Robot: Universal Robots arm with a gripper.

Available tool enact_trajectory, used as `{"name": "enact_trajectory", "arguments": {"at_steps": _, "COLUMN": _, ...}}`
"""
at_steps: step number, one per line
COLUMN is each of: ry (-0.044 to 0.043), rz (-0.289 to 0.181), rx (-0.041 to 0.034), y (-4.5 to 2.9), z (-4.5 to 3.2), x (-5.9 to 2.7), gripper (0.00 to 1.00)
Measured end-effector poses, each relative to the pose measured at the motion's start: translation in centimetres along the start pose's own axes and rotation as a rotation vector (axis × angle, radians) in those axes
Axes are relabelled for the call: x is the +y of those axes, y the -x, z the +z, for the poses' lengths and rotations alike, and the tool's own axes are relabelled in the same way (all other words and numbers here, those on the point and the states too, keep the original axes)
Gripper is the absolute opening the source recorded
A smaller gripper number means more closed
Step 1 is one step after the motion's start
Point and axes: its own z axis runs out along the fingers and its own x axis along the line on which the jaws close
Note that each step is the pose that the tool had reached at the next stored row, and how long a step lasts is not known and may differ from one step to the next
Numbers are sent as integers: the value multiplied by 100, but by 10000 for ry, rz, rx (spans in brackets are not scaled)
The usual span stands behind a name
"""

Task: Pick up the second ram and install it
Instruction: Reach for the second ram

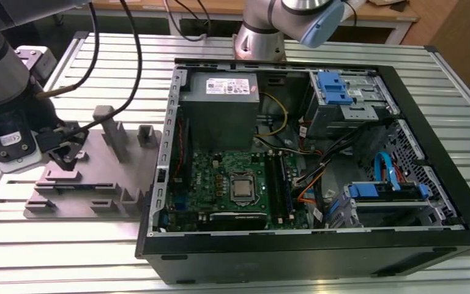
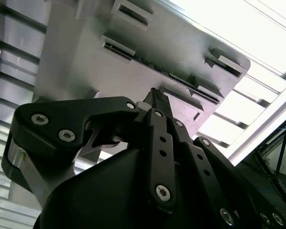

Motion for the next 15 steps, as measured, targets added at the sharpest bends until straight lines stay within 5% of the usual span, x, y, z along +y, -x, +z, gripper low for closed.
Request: {"name": "enact_trajectory", "arguments": {"at_steps": 15, "ry": -1, "rz": 0, "rx": 0, "y": -7, "z": 272, "x": -12, "gripper": 11}}
